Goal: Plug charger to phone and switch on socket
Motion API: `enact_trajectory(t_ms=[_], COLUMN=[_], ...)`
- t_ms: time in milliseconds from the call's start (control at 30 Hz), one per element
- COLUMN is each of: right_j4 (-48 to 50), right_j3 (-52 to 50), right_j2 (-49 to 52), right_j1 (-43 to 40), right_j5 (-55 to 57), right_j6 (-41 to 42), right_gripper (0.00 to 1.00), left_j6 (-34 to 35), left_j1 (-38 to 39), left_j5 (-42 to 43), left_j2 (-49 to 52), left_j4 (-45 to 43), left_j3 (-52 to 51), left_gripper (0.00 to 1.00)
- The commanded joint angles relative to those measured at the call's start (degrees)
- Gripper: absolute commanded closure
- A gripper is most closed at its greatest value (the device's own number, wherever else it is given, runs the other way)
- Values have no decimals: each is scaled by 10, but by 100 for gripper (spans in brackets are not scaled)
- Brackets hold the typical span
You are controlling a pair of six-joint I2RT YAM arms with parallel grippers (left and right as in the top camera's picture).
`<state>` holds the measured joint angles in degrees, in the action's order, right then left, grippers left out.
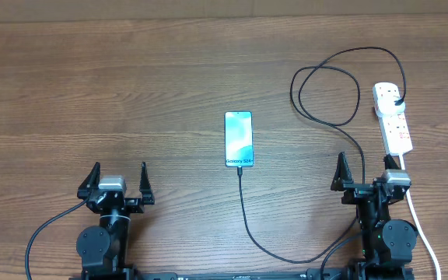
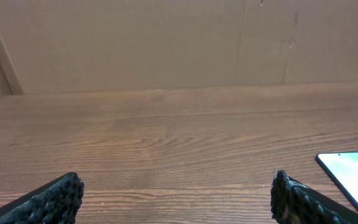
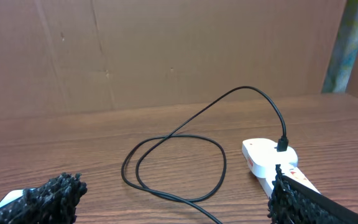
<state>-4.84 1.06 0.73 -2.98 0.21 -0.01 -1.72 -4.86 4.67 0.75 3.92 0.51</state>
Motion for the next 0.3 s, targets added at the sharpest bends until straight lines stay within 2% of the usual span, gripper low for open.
enact_trajectory(t_ms=[0, 267], right_j4=[0, 0], right_j3=[-6, -6], right_j2=[-6, -6], right_j1=[-2, -2], right_j5=[-3, -3], right_j6=[-3, -3], right_gripper=[0, 0], left_j6=[-9, -9], left_j1=[4, 4], left_j5=[-3, -3], left_j2=[-5, -5], left_j4=[2, 2], left_j3=[-2, -2], left_gripper=[0, 1])
